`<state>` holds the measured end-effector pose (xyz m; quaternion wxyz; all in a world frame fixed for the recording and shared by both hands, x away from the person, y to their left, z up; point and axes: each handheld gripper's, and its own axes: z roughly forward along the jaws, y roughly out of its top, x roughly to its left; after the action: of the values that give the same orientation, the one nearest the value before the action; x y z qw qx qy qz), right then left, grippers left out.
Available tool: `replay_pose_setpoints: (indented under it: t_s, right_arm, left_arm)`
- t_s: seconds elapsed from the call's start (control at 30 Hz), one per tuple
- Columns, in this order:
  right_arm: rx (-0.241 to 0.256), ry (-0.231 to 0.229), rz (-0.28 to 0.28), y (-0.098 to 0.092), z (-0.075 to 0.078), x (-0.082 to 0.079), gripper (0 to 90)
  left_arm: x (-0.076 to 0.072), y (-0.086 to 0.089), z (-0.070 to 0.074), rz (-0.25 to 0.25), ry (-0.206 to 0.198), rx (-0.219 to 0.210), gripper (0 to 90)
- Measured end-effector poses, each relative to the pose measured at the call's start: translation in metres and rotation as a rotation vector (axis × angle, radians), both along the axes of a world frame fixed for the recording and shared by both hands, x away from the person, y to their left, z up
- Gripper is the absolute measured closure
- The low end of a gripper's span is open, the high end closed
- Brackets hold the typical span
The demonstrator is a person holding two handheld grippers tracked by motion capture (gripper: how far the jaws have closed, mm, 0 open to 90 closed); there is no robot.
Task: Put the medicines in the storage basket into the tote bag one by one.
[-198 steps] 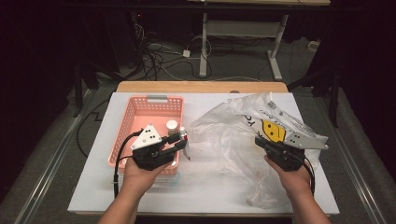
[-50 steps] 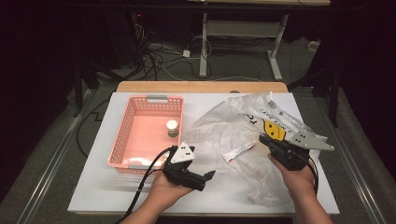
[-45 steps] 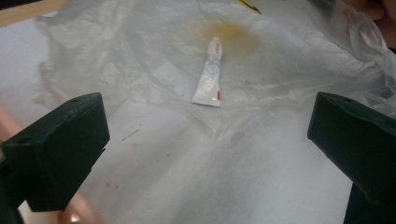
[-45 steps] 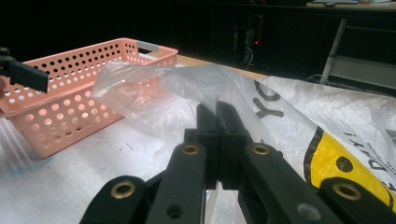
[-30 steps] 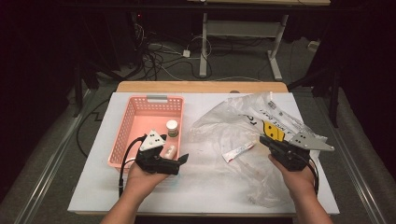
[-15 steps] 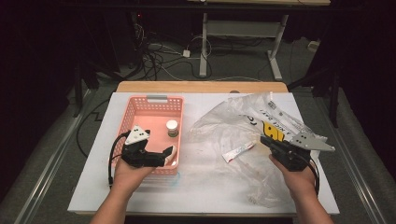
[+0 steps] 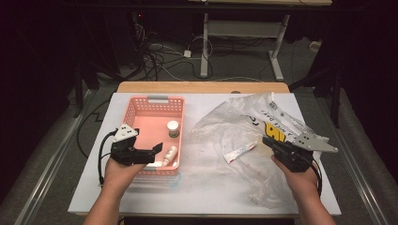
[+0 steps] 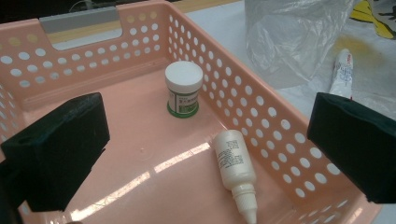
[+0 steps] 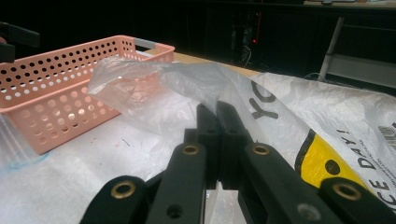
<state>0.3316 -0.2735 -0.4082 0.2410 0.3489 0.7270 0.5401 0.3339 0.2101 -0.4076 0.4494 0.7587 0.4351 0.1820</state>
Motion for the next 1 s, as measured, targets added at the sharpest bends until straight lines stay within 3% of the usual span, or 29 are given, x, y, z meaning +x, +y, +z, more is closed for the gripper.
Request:
replay_pose_setpoints:
  t_s: [0.37, 0.5, 0.6, 0.73, 0.8, 0.87, 1.0]
  right_arm:
    - [0.002, -0.007, 0.002, 0.0, 0.002, 0.0, 90.0]
    - [0.005, -0.005, 0.003, 0.001, 0.002, 0.0, 90.0]
    - [0.006, -0.009, 0.007, 0.002, 0.003, 0.0, 90.0]
    - [0.012, -0.011, 0.01, 0.002, 0.004, 0.0, 90.0]
    - [0.012, -0.013, 0.009, 0.001, 0.005, 0.0, 90.0]
    - [0.016, -0.013, 0.008, 0.001, 0.005, -0.001, 90.0]
    - [0.017, -0.014, 0.007, 0.0, 0.006, -0.001, 90.0]
  left_arm:
    - [0.002, -0.005, 0.002, -0.023, 0.004, -0.032, 0.0]
    - [0.004, -0.01, 0.008, -0.019, -0.026, -0.033, 0.0]
    - [0.007, -0.016, 0.012, -0.028, -0.025, -0.028, 0.0]
    - [0.015, -0.022, 0.019, -0.023, -0.034, -0.038, 0.0]
    - [0.019, -0.026, 0.022, -0.014, -0.06, -0.028, 0.0]
    - [0.027, -0.028, 0.023, -0.015, -0.042, -0.046, 0.0]
    - [0.043, -0.03, 0.02, -0.017, -0.014, -0.042, 0.0]
